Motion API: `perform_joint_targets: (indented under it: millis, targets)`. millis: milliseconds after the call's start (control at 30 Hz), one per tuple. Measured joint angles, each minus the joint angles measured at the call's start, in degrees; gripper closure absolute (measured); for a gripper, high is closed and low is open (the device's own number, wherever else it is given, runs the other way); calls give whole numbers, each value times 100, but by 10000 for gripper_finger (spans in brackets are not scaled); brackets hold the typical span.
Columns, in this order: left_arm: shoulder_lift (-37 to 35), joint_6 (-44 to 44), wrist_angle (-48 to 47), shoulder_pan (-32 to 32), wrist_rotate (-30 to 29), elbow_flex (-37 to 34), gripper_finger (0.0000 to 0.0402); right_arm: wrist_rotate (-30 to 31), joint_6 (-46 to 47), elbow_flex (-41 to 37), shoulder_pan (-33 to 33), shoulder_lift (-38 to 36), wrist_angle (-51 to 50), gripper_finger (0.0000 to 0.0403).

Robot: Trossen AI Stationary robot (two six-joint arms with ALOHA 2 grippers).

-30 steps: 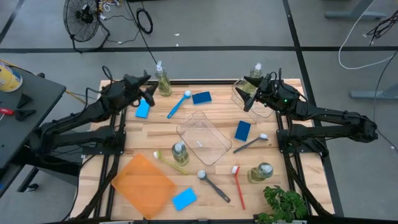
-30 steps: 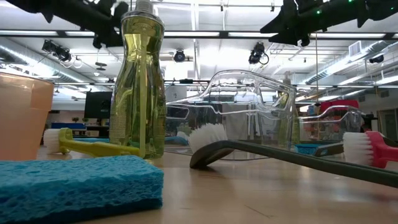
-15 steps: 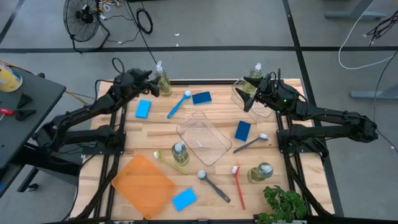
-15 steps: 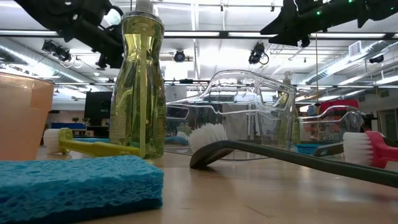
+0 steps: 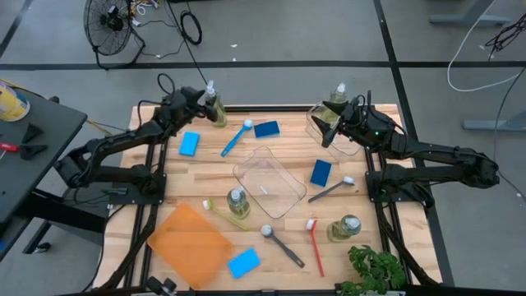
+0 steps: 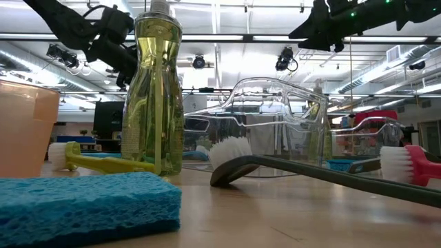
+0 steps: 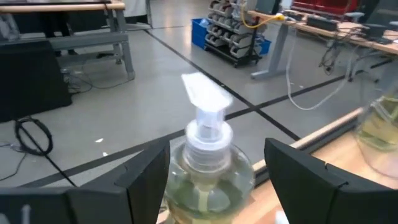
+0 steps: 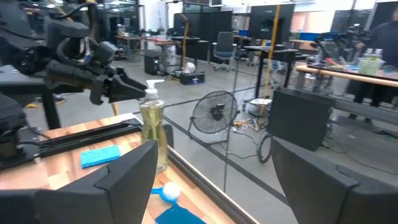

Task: Pick & Place Kitchen Sink Supplies
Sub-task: Put the yellow dish soap into the top transparent bin

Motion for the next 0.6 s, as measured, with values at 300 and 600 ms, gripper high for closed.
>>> perform_joint_targets:
  millis: [300,600]
  targets:
    - [271,135,482,0,-206,2,138,138,2,0,0,0,2,85]
    - [527,237,723,90,-256,0,138,138,5,-1,0,0,5,85]
